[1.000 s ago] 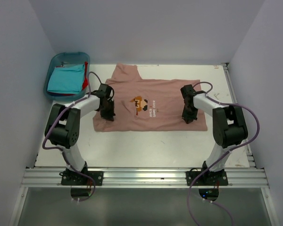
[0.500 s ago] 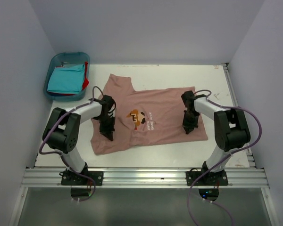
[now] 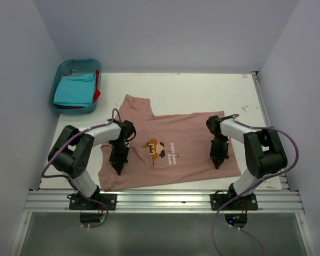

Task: Fold and stack the t-shirts
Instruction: Fold the flattened tshirt in 1/3 of the way, then grap the side of the flattened tshirt furthest away from the robot with both arms

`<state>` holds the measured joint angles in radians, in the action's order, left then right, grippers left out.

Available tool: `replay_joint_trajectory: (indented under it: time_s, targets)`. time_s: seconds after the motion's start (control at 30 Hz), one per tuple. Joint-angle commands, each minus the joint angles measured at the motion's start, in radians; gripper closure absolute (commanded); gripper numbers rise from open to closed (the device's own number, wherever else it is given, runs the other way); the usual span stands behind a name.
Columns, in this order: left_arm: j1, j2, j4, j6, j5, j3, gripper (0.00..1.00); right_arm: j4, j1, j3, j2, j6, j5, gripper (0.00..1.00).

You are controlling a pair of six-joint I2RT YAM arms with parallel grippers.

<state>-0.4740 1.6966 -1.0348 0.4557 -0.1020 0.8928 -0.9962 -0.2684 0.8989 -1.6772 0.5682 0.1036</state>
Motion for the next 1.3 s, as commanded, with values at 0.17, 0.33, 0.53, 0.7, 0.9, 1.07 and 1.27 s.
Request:
replay_joint_trajectory:
  time_s: [0.17, 0.33, 0.53, 0.7, 0.9, 1.07, 1.27]
  targets:
    - [-0.005, -0.083, -0.057, 0.057, 0.145, 0.044, 0.94, 0.008, -0.002, 0.009, 0.158, 0.027, -0.039, 1.00]
    - [-0.005, -0.124, -0.061, 0.063, 0.254, 0.239, 0.90, 0.024, -0.002, 0.136, 0.324, -0.022, 0.051, 0.92]
    - [0.026, -0.097, 0.160, 0.015, 0.315, 0.432, 0.74, 0.134, -0.002, 0.216, 0.407, -0.083, 0.067, 0.28]
    - [0.187, 0.064, 0.312, 0.028, 0.226, 0.555, 0.70, 0.215, -0.002, 0.271, 0.358, -0.033, 0.007, 0.04]
    - [0.278, 0.336, 0.363, -0.043, 0.327, 0.800, 0.71, 0.372, -0.002, 0.222, 0.402, -0.050, -0.088, 0.01]
    - [0.296, 0.514, 0.430, -0.061, 0.179, 0.943, 0.73, 0.410, -0.002, 0.193, 0.445, -0.070, -0.101, 0.01]
    - [0.348, 0.561, 0.593, -0.014, 0.039, 0.916, 0.74, 0.377, -0.002, 0.181, 0.459, -0.094, -0.085, 0.01]
